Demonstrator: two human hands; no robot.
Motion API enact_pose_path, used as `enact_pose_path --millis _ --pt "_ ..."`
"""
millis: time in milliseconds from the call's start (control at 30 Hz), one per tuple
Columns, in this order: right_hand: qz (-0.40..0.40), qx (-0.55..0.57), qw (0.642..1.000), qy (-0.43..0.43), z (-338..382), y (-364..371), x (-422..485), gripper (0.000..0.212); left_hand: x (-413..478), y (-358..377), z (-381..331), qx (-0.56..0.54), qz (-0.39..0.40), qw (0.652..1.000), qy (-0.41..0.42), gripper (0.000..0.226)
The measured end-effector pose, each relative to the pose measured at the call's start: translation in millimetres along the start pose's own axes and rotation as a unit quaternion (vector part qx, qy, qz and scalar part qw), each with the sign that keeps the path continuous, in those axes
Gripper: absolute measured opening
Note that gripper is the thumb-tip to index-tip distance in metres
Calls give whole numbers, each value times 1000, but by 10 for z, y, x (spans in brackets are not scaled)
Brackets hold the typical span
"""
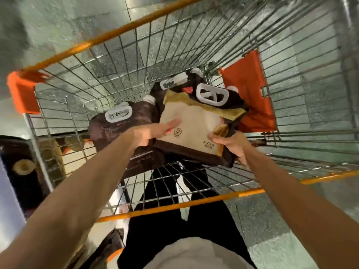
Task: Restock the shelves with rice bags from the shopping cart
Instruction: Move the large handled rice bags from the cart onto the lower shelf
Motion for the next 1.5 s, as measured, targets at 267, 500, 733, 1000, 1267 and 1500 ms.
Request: enact_pose_path --millis 267,500,733,1000,1267,1500 --pt "124 -51 990 32 84 178 -253 73 -543 -62 158 -70 -76 994 34 63" --pt "228 -94 965 -88 524 388 -602 63 -1448 122 223 -74 -286 946 134 50" --pt "393 -87 897 -183 1033 721 -1523 29 -2920 495 171 -110 -529 815 208 39" --pt "497 -153 804 -289 1064 1494 -3111 29 -4758 1336 664 -113 -702 652 263 55" --pt "556 -236 655 -455 707 1950 -4730 47 -5740 2373 1569 -141 -844 431 286 103" --pt "627 -289 456 -562 14 2324 -6142 52 -6449 3232 2327 -113 -904 320 259 71"
Point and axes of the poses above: each hand's wrist, its own x-axis towards the middle knuckle, its own y-axis out of the palm, z = x × y, the point moved 5 cm from there along x, towards the middle knuckle, and after that the axes turned 5 degrees about y, right-handed, at the moved point
